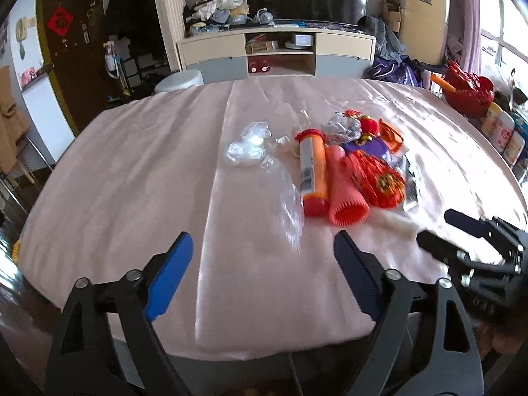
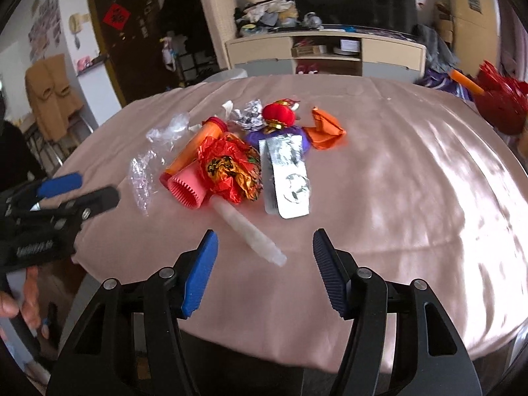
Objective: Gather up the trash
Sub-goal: 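Grasp the clear plastic wrapper with the left tool while the right tool grasps the white straw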
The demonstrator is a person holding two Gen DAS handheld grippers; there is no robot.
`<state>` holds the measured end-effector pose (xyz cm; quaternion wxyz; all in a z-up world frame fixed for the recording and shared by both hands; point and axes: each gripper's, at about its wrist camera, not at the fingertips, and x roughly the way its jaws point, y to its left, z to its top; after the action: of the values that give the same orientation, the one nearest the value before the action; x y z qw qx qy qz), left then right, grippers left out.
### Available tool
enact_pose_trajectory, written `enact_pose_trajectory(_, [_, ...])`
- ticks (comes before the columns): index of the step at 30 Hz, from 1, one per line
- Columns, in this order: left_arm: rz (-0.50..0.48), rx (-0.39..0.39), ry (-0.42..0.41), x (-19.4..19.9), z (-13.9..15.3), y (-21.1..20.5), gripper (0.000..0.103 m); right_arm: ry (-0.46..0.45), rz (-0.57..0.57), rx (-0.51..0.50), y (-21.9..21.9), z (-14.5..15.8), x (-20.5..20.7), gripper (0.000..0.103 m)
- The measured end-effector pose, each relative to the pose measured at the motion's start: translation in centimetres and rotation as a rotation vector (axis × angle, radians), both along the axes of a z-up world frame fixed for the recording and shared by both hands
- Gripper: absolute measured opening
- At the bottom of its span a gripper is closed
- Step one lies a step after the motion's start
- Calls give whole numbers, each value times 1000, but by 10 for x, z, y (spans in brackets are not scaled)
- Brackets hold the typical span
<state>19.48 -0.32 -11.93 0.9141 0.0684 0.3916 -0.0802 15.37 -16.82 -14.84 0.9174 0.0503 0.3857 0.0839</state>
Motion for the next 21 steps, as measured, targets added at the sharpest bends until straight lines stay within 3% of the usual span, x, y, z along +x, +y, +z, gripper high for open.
enact_pose_trajectory(3, [-7,-3,13,16,-5,-4,75,-4,15,-24,2,-3,5,61])
enact_pose_trajectory(6, [-23,-11,30,30,-11,-7,62,2,45,-17,6,-7,9,61])
enact_pose_trajectory(9, [-39,-28,44,37,-16,-8,45,2,69,-36,12,-14,11,56])
enact_pose_trajectory(11, [-54,-33,48,38,-18,-7,29,-7,72,-59,13,-14,8,50])
enact_pose_trajectory(12, [-59,-35,51,38,-20,-7,26,-7,72,-56,12,-14,8,44])
enact_pose_trajectory(13, [-61,-36,51,38,-20,-7,24,-6,72,-47,11,-14,7,35])
enact_pose_trajectory(15, [-62,-38,46,35,-20,-6,23,-4,73,-33,7,-14,5,25])
enact_pose_trajectory(18, [-71,-31,31,24,-19,-8,19,-9,73,-21,7,-16,0,17])
enact_pose_trajectory(21, [-72,-22,20,6,-17,-6,17,4,91,16,6,-15,-4,15])
